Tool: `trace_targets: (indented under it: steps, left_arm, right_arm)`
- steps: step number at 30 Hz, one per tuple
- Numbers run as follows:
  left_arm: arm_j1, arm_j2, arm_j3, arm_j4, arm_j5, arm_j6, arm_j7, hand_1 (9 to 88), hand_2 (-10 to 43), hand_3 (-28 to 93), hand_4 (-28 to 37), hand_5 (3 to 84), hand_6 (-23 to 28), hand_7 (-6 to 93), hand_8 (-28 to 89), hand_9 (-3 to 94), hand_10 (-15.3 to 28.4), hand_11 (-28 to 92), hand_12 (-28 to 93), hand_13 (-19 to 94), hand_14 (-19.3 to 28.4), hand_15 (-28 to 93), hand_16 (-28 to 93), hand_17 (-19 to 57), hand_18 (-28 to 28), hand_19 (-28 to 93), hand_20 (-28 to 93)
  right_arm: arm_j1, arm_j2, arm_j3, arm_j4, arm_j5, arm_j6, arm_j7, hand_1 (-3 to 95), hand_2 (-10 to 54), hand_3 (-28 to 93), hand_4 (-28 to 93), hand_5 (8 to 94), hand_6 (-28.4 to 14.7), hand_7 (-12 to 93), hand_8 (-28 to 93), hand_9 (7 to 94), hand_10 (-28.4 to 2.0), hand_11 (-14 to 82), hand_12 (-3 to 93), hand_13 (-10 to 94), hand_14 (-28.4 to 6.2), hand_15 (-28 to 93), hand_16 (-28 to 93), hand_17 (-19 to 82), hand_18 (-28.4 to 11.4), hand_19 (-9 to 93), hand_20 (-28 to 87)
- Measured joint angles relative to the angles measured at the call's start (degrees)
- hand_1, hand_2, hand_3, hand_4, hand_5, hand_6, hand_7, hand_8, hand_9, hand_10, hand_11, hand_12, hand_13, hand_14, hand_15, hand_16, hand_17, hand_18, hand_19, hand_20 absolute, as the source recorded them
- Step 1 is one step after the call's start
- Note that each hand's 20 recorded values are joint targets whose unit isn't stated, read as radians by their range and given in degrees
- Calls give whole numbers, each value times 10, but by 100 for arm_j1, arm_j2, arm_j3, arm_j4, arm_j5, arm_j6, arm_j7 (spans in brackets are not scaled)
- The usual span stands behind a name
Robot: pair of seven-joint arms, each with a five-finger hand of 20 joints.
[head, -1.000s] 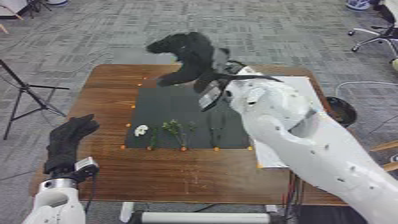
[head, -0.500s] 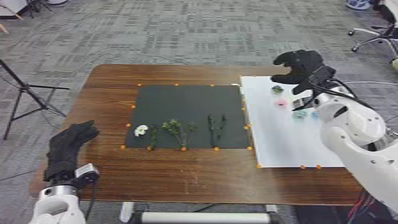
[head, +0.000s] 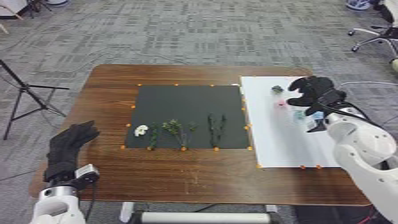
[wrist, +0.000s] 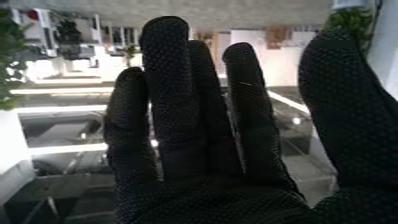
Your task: Arrange flowers
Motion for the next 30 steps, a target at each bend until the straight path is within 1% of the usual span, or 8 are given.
trace_targets:
  steps: [6, 13, 15, 17, 18, 21, 26, 30]
  left_arm:
    - [28, -22, 0, -18, 6, -2, -2, 258, 75, 671, -265, 584, 17, 177, -70, 566, 151, 235, 148, 473, 191, 278, 17, 113, 124, 133, 226]
    - [52, -49, 3, -25, 22, -57, -3, 258, 75, 670, -264, 583, 16, 176, -70, 566, 152, 235, 148, 473, 191, 278, 17, 117, 125, 142, 232]
    - [53, -50, 3, -26, 23, -67, -3, 258, 75, 670, -263, 583, 16, 176, -70, 565, 153, 235, 148, 473, 191, 278, 17, 117, 125, 142, 232]
    - [53, -51, 3, -27, 24, -73, -3, 258, 75, 669, -264, 582, 16, 176, -69, 565, 153, 235, 148, 473, 191, 278, 17, 117, 126, 142, 232]
    - [53, -52, 3, -27, 24, -74, -3, 258, 76, 669, -264, 582, 16, 176, -69, 565, 153, 235, 148, 473, 192, 278, 17, 117, 125, 142, 232]
    - [53, -56, 3, -29, 24, -77, 3, 258, 75, 669, -264, 584, 18, 175, -70, 565, 152, 234, 148, 473, 192, 278, 17, 117, 125, 141, 231]
    - [60, -60, -12, -42, 24, -77, 10, 257, 75, 670, -264, 583, 18, 175, -69, 564, 151, 235, 148, 473, 192, 278, 17, 117, 125, 140, 231]
    - [68, -59, -42, -44, 23, -74, 12, 256, 75, 670, -265, 583, 18, 175, -69, 565, 151, 235, 148, 473, 192, 278, 17, 117, 125, 140, 231]
  right_arm:
    - [-129, -75, 51, 284, -184, -174, -7, 383, -95, 691, -166, 559, -8, 201, -65, 602, -141, 153, 213, 672, -111, 398, 317, 309, -207, 644, 537]
    - [-187, -302, 71, 632, -357, -360, -7, 428, -95, 695, -172, 593, 5, 222, -72, 642, -136, 178, 214, 700, -100, 404, 316, 327, -204, 655, 542]
    - [-218, -331, 70, 639, -367, -384, 0, 491, -95, 653, -186, 623, 7, 229, 54, 680, -132, 192, 210, 720, -91, 409, 337, 341, -200, 664, 550]
    - [-225, -346, 46, 651, -370, -384, 13, 531, -95, 610, -177, 649, 5, 224, 97, 704, -127, 178, 243, 732, -84, 398, 375, 350, -199, 671, 556]
    - [-222, -346, 21, 658, -370, -370, 20, 554, -95, 591, -172, 673, 5, 223, 109, 737, -118, 142, 291, 744, -79, 398, 392, 358, -199, 678, 562]
    - [-159, -339, -106, 694, -363, -171, 38, 596, -95, 578, -166, 744, 8, 234, 120, 826, -105, 74, 383, 773, -73, 404, 415, 377, -202, 696, 576]
    - [-2, -249, -489, 761, -275, 530, 45, 604, -95, 581, -166, 760, 9, 233, 114, 838, -106, 70, 389, 777, -70, 409, 427, 378, -206, 702, 582]
    - [162, -119, -674, 559, -53, 705, 97, 605, -95, 582, -166, 765, 10, 234, 112, 840, -108, 68, 390, 775, -69, 408, 435, 378, -206, 703, 583]
